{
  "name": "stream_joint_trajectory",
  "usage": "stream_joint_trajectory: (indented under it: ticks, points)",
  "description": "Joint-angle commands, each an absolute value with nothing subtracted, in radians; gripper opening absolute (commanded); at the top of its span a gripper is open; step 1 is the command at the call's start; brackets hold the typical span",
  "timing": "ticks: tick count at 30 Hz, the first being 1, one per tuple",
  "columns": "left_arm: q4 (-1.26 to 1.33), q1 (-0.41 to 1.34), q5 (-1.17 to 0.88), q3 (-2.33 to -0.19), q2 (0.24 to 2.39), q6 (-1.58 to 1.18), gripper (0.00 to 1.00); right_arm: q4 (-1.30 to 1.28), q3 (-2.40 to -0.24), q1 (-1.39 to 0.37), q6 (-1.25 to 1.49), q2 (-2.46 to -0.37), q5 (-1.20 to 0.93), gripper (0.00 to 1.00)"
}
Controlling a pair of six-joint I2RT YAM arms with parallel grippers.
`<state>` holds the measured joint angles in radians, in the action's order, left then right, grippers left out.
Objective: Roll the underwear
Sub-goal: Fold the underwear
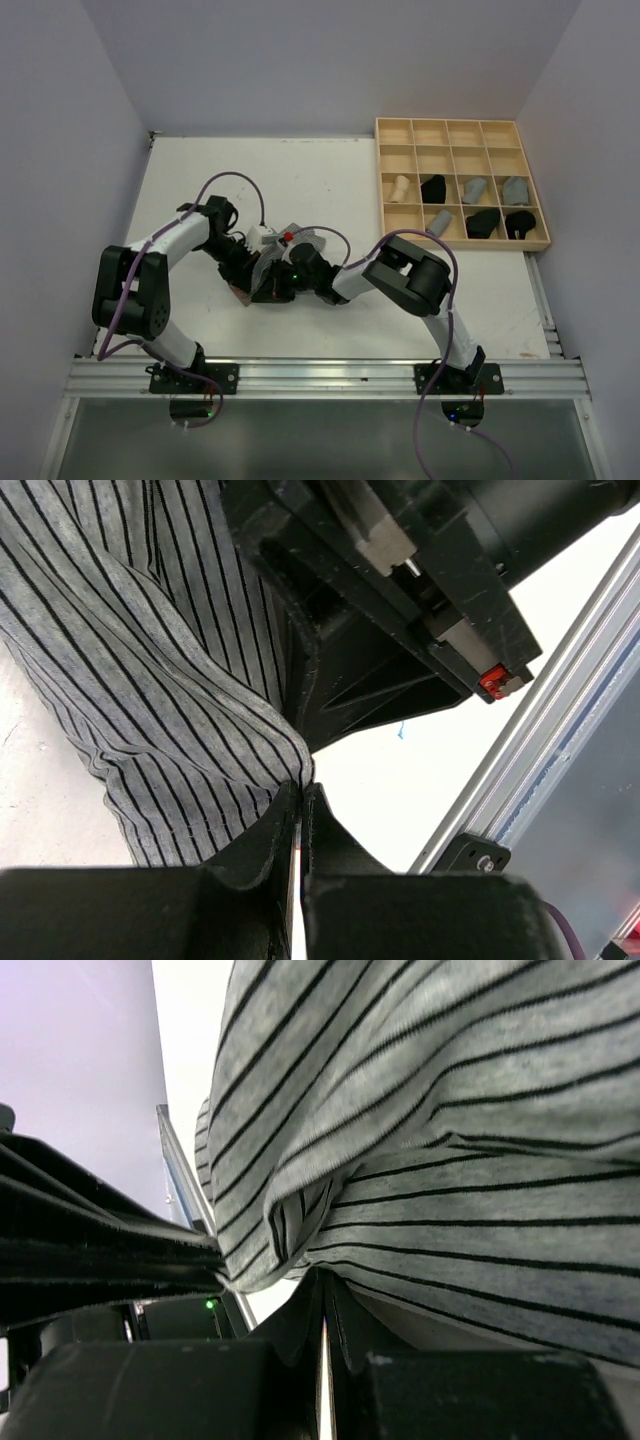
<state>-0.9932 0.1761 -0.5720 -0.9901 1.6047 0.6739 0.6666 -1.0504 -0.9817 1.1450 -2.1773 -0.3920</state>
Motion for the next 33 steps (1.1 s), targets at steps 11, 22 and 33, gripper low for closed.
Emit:
stream_joint_trajectory:
  ticks: [11, 22, 33]
  points:
    - [-0.931, 0.187, -0.601, -0.985, 1.732, 0.674, 0.00, 0.689, -1.097, -0.985, 1.164, -2.209, -0.330, 0.03]
    - [-0.839, 0.183, -0.526, -0.884, 1.767, 0.683, 0.05, 0.724, -0.807, -0.895, 1.132, -1.869, -0.269, 0.11]
    - [-0.838, 0.163, -0.495, -0.847, 1.759, 0.742, 0.22, 0.301, -0.991, -0.746, 0.931, -1.833, -0.180, 0.23]
